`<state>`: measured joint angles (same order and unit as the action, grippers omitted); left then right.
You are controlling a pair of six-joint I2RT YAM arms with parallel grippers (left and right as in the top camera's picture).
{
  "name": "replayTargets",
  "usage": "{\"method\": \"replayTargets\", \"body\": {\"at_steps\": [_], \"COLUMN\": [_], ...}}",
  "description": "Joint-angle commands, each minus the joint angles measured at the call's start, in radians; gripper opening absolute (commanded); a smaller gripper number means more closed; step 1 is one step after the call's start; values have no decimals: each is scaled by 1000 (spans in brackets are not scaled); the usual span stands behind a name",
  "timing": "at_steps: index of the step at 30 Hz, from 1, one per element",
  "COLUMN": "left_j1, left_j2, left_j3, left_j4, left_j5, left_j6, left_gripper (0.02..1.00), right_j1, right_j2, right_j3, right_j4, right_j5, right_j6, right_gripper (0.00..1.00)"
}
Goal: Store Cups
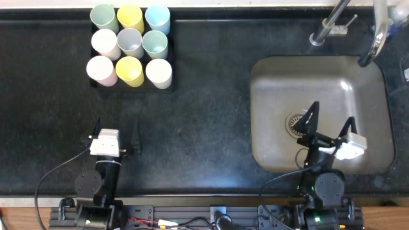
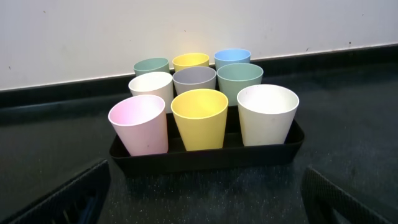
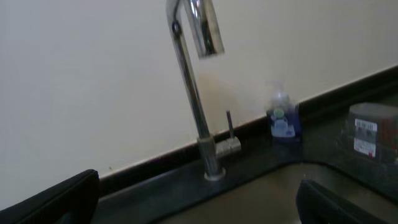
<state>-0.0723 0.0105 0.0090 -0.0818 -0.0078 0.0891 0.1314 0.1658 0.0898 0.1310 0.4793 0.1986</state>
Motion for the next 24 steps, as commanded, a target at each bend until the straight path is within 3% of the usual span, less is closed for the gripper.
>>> {"method": "replayTargets", "body": {"at_steps": [1, 6, 21, 24], "left_j1": [0, 0, 0, 0], "left_j2": [-8, -8, -8, -8], "left_j3": [-1, -1, -1, -1], "left_j4": [-3, -3, -3, -3], "left_j5": [-1, -1, -1, -1], "left_j6": [19, 19, 19, 19], "left_gripper": [998, 998, 998, 998], "right_j1": [-2, -3, -8, -8], "right_j2": [-48, -164, -163, -163], "right_j3": [-49, -85, -85, -85], "right_j4": [7, -173, -174, -175], "right_j5": [11, 11, 11, -23], "right_j6": [4, 4, 4, 19], "right_gripper": [998, 996, 996, 1000]}}
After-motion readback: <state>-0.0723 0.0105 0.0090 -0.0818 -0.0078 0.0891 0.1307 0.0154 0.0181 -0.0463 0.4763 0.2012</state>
